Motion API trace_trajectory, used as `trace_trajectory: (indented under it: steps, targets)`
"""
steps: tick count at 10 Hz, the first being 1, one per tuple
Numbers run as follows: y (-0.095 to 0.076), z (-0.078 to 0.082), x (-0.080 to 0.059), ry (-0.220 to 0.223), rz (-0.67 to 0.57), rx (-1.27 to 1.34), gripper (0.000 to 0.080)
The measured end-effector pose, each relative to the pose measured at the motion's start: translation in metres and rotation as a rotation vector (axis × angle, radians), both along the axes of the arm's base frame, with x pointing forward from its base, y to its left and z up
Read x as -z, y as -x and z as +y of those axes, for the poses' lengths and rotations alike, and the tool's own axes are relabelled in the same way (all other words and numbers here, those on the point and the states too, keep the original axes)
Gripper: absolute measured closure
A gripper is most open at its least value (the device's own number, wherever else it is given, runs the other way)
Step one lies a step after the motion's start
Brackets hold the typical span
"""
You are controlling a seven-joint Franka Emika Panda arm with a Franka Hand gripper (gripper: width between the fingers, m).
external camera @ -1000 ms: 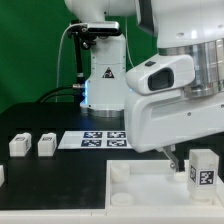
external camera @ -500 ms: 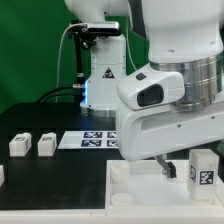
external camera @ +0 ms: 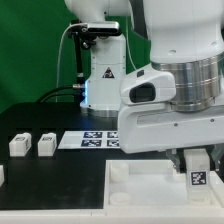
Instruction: Assemble one leg
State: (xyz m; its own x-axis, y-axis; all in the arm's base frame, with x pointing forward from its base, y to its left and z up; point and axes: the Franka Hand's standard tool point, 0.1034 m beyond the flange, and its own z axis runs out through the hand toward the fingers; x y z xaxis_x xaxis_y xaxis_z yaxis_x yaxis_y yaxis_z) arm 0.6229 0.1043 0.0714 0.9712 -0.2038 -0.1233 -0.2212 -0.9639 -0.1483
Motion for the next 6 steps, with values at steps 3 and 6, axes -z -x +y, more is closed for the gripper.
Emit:
trace_trajectory:
  steps: [3, 6]
  targets:
    - [-0.0024, 0.0075, -0.0002, 0.016, 0.063, 0.444, 0.0511]
    - [-0.0016, 0.0098, 0.0028, -0.029, 0.133, 0.979, 0.0509]
